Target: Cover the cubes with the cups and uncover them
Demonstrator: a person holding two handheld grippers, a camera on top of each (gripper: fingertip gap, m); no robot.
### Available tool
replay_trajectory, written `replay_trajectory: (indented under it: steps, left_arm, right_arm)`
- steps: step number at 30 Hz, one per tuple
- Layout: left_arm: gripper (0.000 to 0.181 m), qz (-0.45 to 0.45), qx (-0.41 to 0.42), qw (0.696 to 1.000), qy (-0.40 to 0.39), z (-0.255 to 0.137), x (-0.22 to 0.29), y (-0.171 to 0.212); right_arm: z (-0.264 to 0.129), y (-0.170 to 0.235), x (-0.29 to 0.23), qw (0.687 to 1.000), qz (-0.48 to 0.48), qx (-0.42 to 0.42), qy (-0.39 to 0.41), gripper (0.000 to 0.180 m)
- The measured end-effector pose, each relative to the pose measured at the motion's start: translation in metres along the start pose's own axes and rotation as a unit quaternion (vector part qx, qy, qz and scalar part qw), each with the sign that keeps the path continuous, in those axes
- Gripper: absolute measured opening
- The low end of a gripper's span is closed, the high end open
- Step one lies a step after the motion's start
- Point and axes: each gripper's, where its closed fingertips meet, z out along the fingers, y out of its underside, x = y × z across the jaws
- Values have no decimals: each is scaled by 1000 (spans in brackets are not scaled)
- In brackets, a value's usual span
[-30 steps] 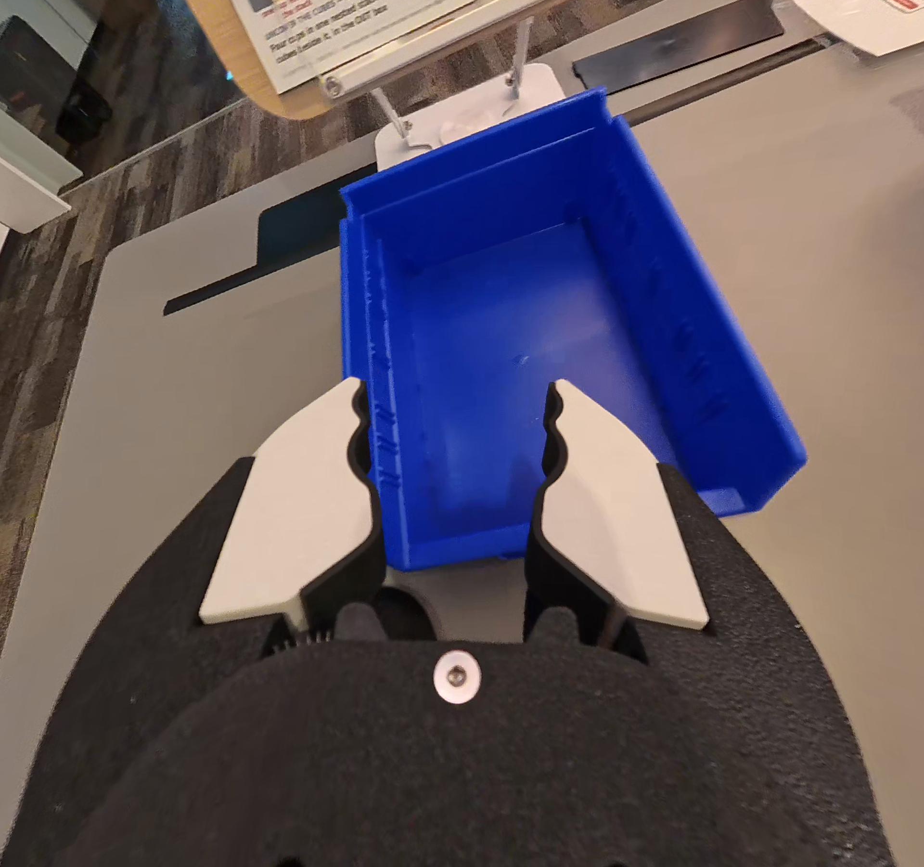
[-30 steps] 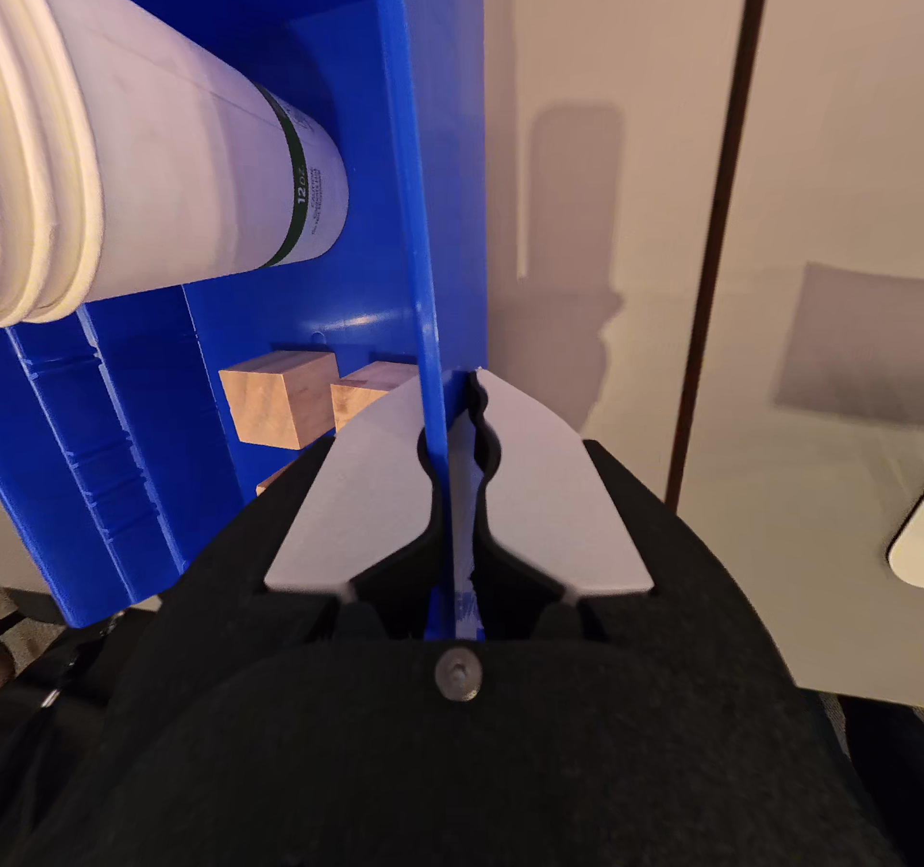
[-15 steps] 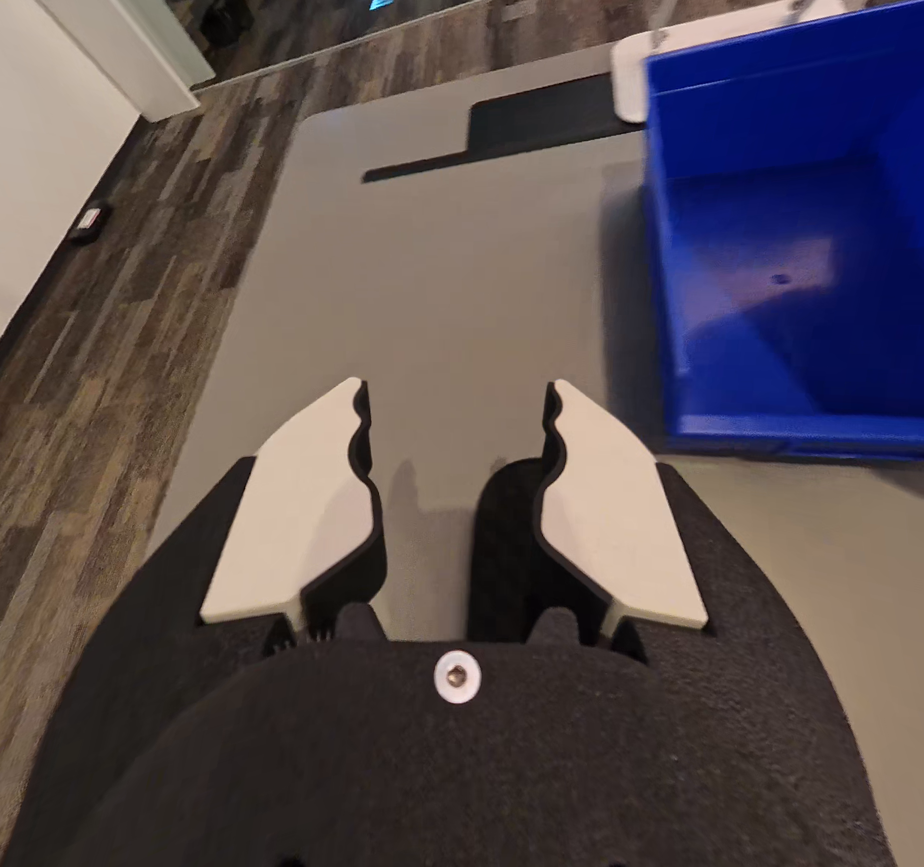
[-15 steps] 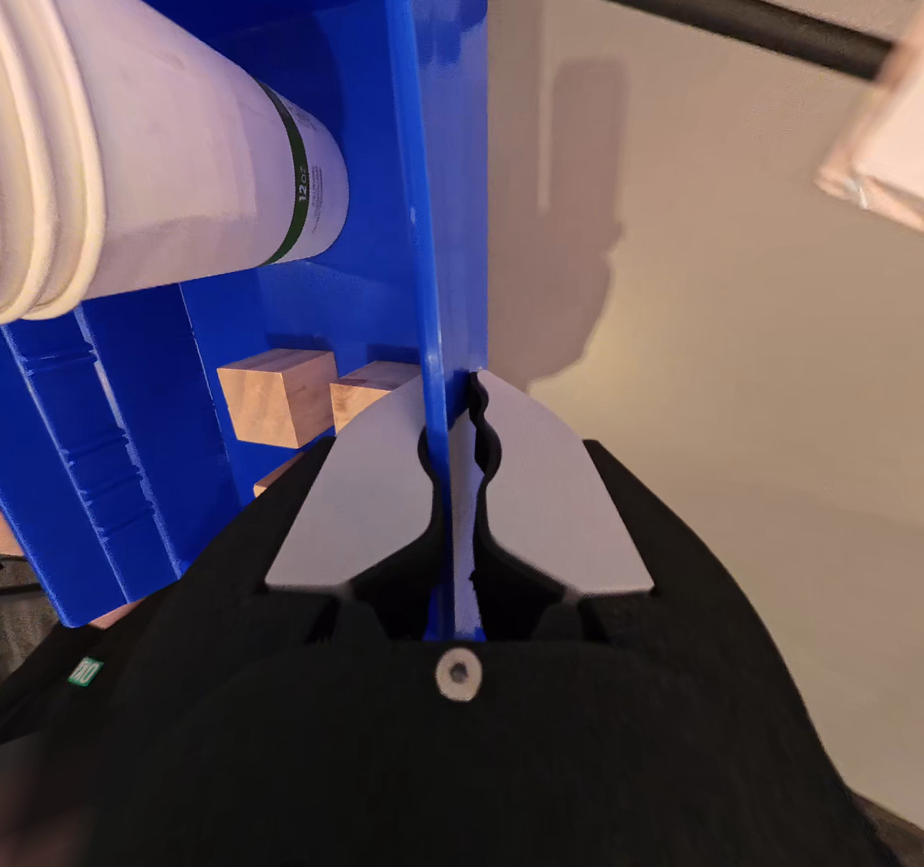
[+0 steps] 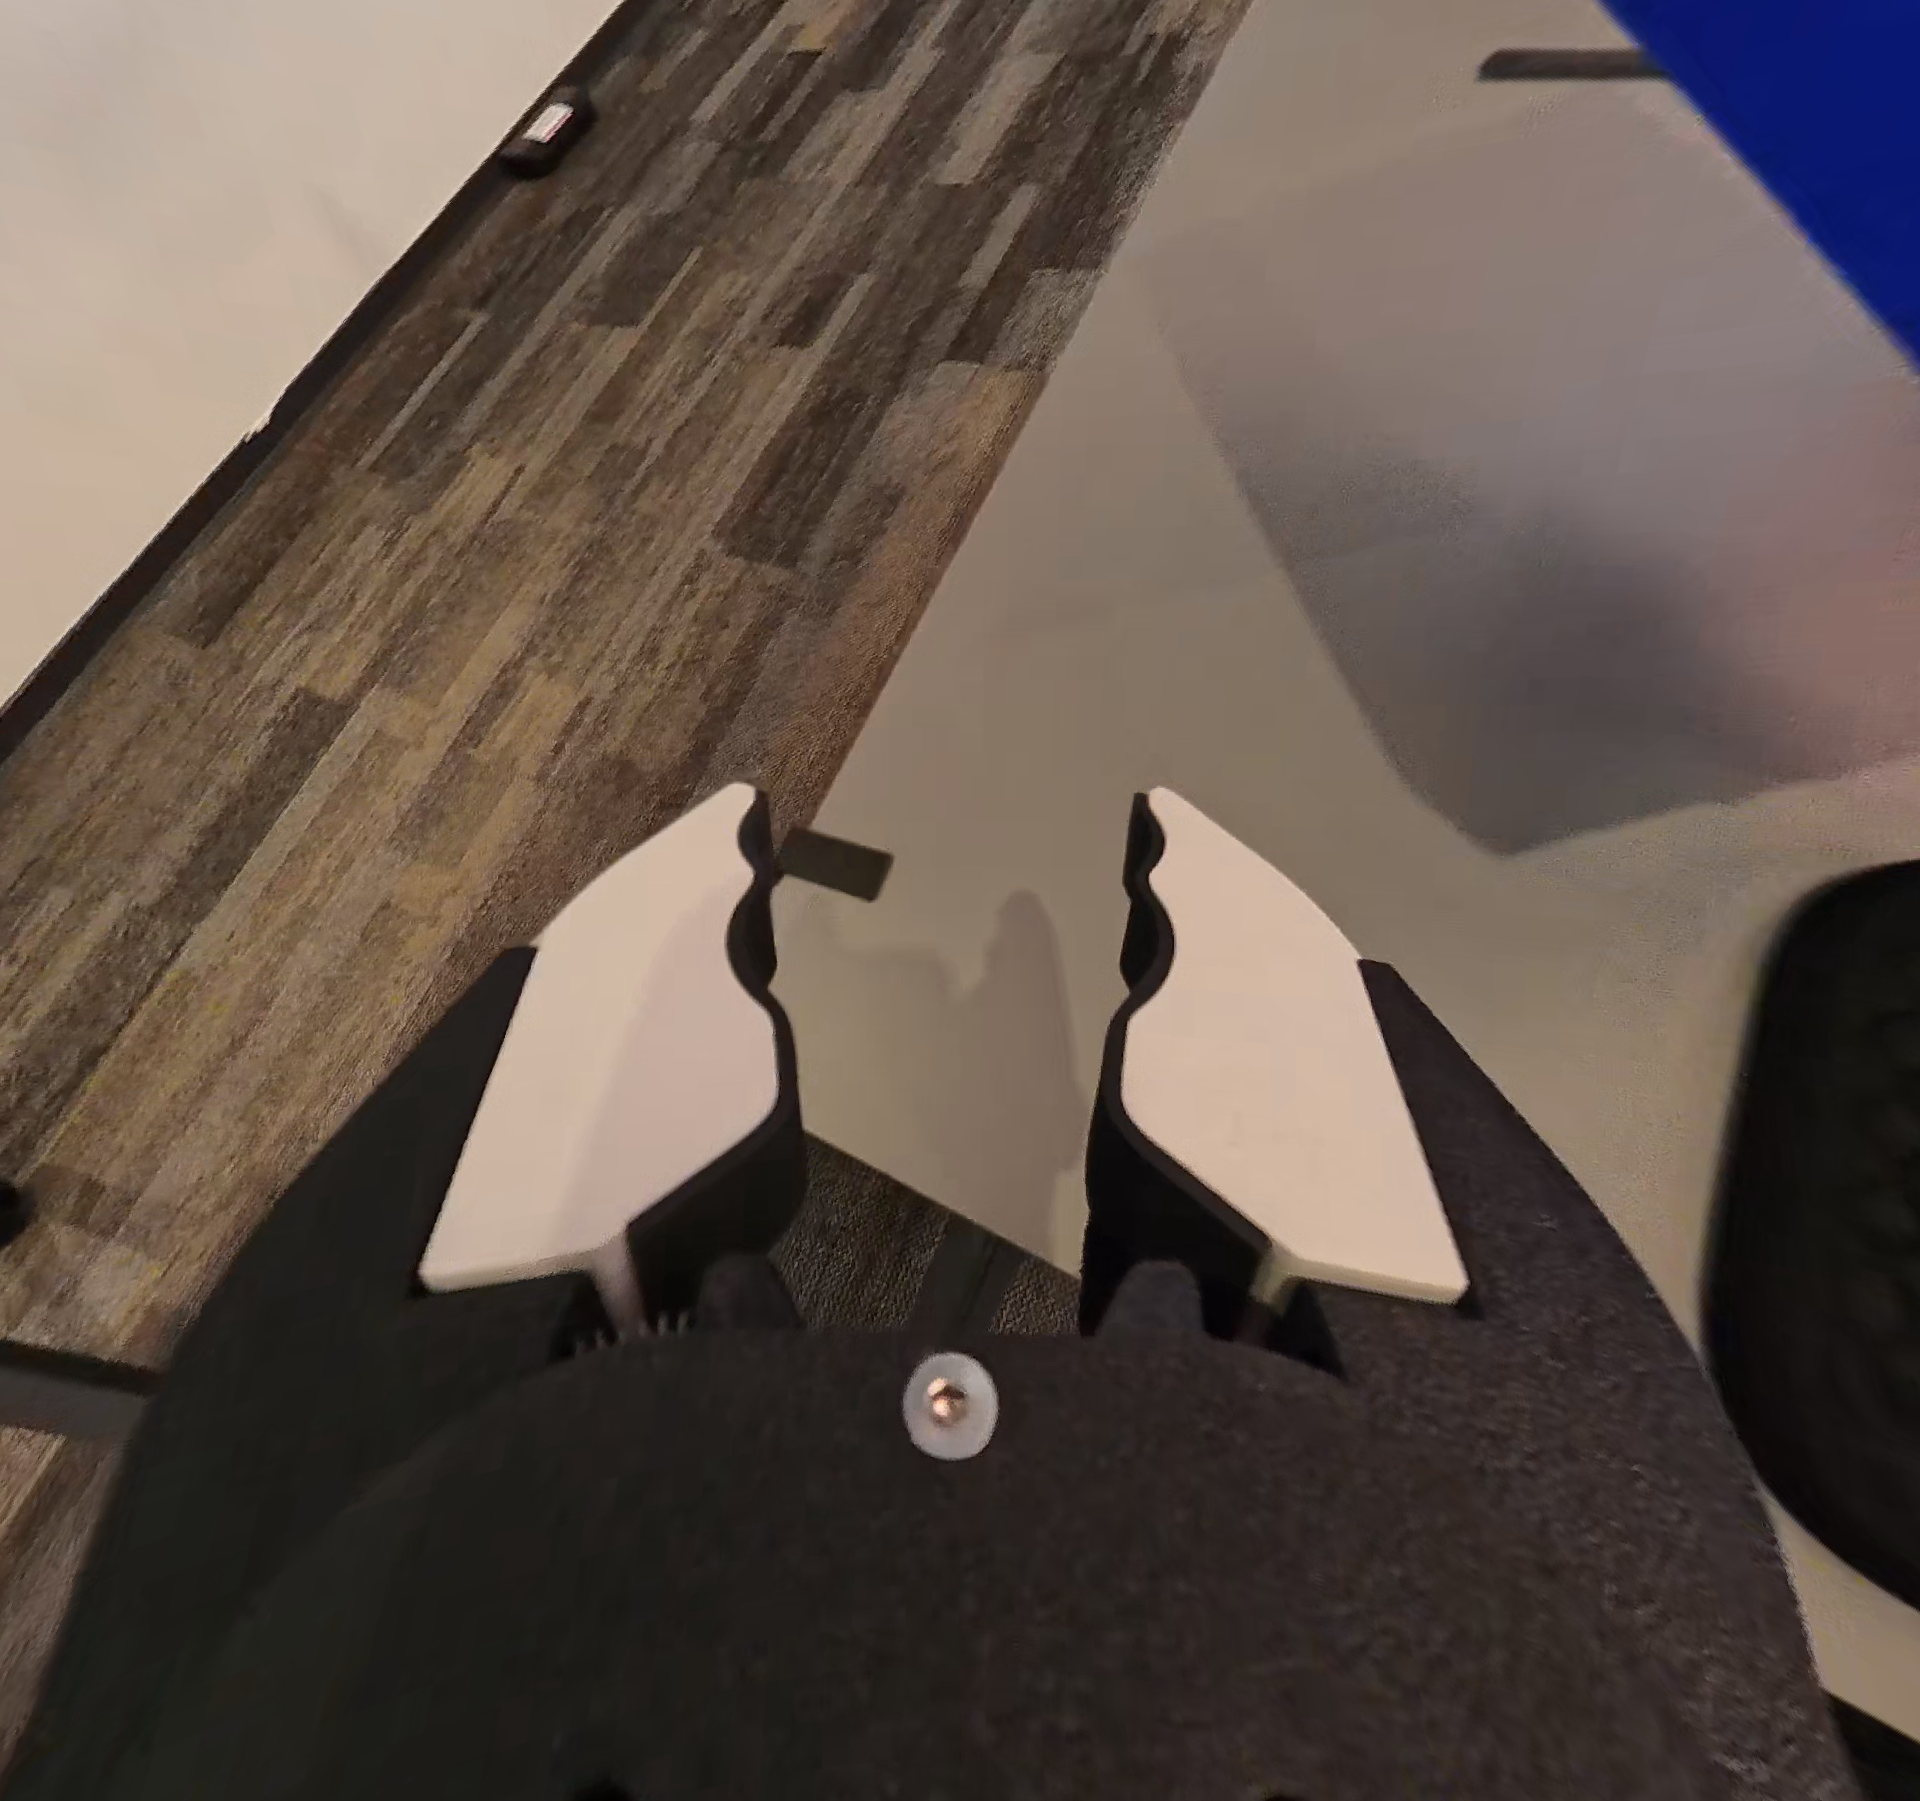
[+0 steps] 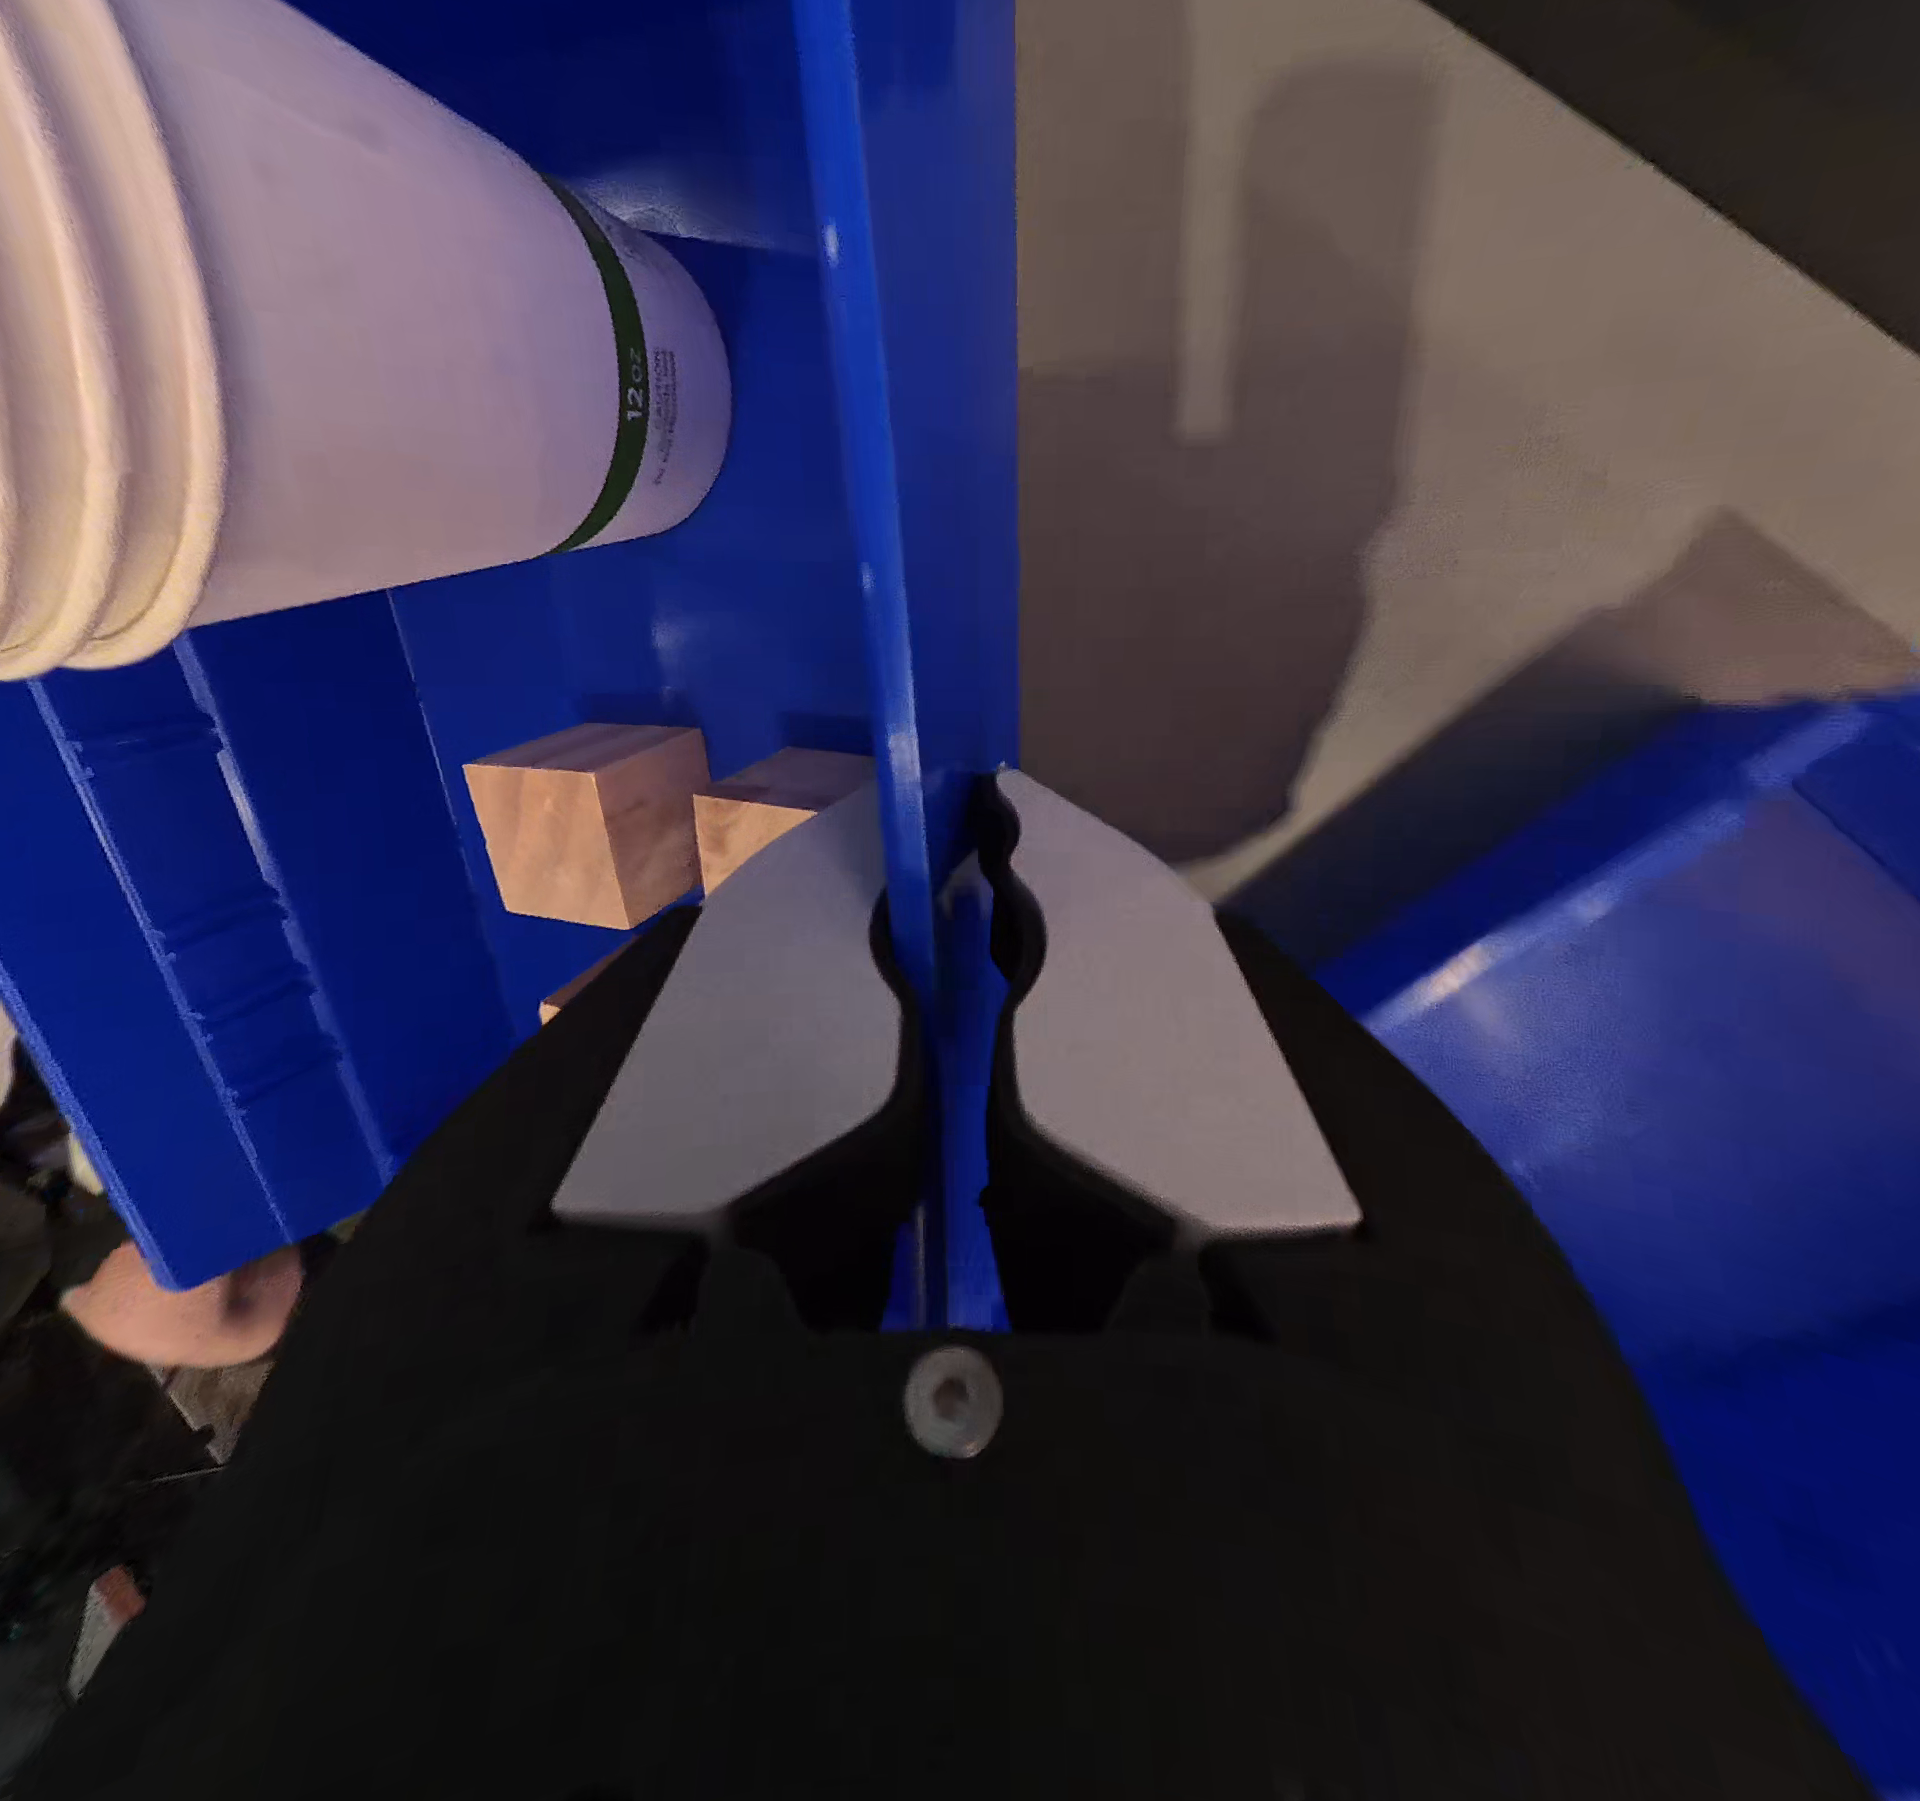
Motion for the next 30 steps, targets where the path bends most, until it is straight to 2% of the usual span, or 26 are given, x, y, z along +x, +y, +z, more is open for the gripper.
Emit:
replay_trajectory:
  steps: [5,10,14,18,22,24,26,28,30]
  left_arm:
    - [64,-9,-15,1000,-5,11,-14,12]
    - [65,1,-32,999,6,21,-4,22]
    - [65,3,-36,999,15,26,2,25]
    - [65,0,-39,999,28,32,8,27]
    - [70,-29,-31,995,86,39,30,23]
    - [72,-42,-21,992,117,41,46,19]
    - [76,-45,-17,990,132,45,59,17]
    - [67,-42,-15,993,112,53,63,17]
    - [65,-30,-21,995,91,61,65,19]
  right_arm:
    - [69,-16,-18,1000,1,3,0,8]
    - [122,-5,-22,1000,19,-21,-2,9]
    - [149,3,-26,999,19,-29,0,10]
    - [156,2,-31,1000,8,-24,9,13]
    - [143,-17,-35,998,-18,60,11,17]
    - [118,-36,-30,985,-76,143,66,26]
    - [77,-52,-25,946,-151,239,162,32]
    - [26,-56,-30,881,-220,339,248,32]
    - [-13,-46,-40,835,-254,402,276,29]
